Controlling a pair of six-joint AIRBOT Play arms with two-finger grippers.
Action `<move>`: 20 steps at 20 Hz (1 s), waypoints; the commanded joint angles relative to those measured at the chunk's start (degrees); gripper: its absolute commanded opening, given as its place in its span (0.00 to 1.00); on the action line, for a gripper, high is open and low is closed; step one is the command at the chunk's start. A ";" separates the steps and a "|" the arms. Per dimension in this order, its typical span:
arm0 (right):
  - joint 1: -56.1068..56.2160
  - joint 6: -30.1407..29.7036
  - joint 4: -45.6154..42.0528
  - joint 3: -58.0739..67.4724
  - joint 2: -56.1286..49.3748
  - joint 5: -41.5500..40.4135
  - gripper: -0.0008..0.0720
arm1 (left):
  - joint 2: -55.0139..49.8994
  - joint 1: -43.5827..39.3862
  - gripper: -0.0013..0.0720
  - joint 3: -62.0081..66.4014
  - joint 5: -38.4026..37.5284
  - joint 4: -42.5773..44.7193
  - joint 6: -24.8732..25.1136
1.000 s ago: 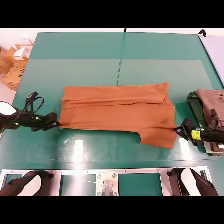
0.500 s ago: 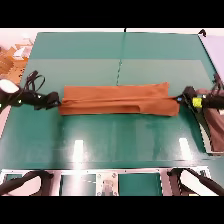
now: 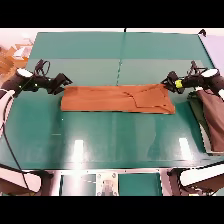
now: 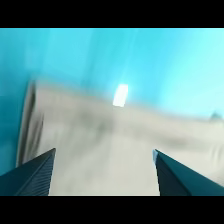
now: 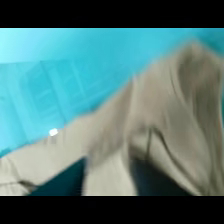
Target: Fold the shirts.
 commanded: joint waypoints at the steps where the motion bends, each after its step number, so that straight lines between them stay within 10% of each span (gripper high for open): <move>1: -3.26 -5.31 -0.37 8.46 -4.42 7.52 0.73 | -2.43 2.56 0.97 3.98 -0.24 -3.50 0.74; 5: -11.72 -11.37 -3.78 10.12 -5.53 18.99 0.86 | -2.43 6.88 0.97 9.33 -14.47 -3.52 0.72; 6: -13.11 -12.85 -3.74 10.12 -6.64 21.55 0.86 | -2.43 7.23 0.72 10.32 -17.05 -3.61 0.76; 7: -13.99 -14.25 -3.52 10.14 -8.11 23.87 0.86 | -2.43 7.23 0.23 11.13 -19.17 -3.61 1.18; 8: -14.25 -15.78 -3.34 10.14 -9.53 25.29 0.86 | -2.43 7.08 0.05 11.80 -20.76 -3.78 2.62; 17: -6.51 -23.30 5.03 10.21 -19.02 28.85 0.85 | -2.43 -0.09 0.05 12.37 -21.77 -3.80 4.02; 20: -5.25 -22.73 5.05 11.56 -18.99 27.45 0.10 | -2.47 -5.99 0.05 12.37 -18.64 -3.76 6.34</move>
